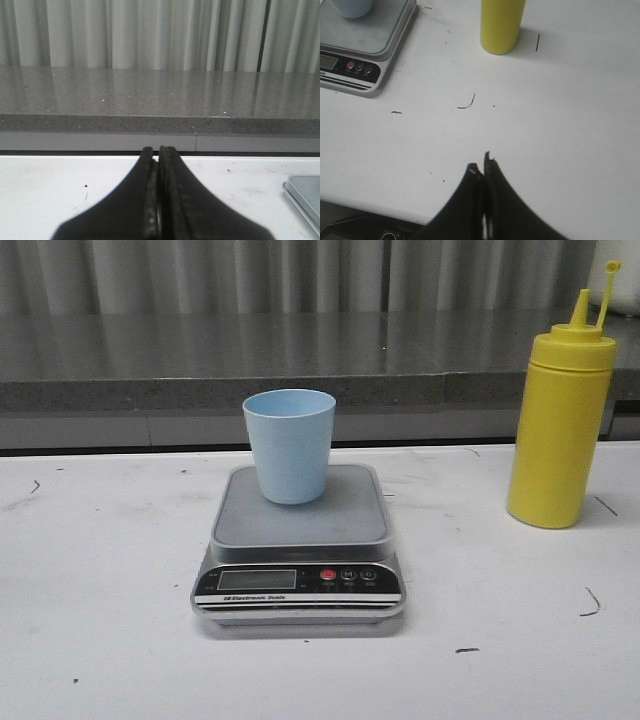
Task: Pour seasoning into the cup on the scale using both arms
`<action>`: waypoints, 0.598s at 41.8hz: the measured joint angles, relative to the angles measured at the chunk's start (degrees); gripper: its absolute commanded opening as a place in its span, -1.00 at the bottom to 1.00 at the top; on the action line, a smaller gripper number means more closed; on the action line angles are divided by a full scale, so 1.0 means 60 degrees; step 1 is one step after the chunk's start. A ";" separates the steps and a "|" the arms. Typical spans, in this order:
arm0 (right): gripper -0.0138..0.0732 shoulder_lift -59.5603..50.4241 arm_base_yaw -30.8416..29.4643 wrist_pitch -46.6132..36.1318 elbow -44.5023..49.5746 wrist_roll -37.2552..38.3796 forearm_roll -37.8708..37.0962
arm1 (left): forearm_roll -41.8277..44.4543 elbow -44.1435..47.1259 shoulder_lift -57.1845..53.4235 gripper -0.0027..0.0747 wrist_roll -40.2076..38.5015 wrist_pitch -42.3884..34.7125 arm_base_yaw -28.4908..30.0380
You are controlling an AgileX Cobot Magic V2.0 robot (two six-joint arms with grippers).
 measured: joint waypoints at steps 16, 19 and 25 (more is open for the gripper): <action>-0.84 0.0000 0.0000 0.0000 0.0000 0.0000 0.0000 | 0.0000 0.0000 0.0000 -0.98 0.0000 -0.0016 0.0417; -0.84 0.0000 0.0000 0.0000 0.0000 0.0000 0.0000 | 0.0000 0.0000 0.0000 -0.98 0.0000 -0.0016 0.0441; -0.84 0.0000 0.0000 0.0000 0.0000 0.0000 0.0000 | 0.0000 0.0000 0.0000 -0.98 0.0000 -0.0016 0.0470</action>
